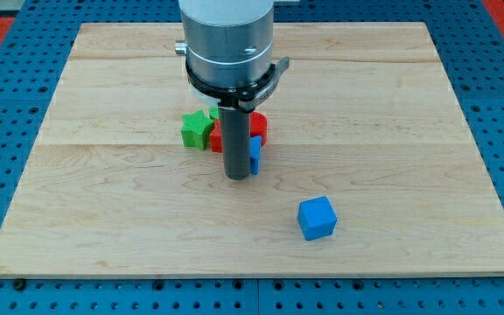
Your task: Place the blue cube close to the red star
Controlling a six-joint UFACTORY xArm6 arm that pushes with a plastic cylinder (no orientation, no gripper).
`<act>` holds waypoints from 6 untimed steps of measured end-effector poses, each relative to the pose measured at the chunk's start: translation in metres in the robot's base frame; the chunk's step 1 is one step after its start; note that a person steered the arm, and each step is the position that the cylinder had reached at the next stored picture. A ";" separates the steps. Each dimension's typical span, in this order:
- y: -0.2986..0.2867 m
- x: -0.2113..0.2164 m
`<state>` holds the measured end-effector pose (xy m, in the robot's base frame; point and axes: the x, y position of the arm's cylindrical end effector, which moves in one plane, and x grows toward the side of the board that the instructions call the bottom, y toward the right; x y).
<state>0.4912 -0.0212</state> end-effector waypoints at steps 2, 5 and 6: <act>0.003 -0.010; 0.144 0.059; 0.143 0.093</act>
<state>0.5837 0.1217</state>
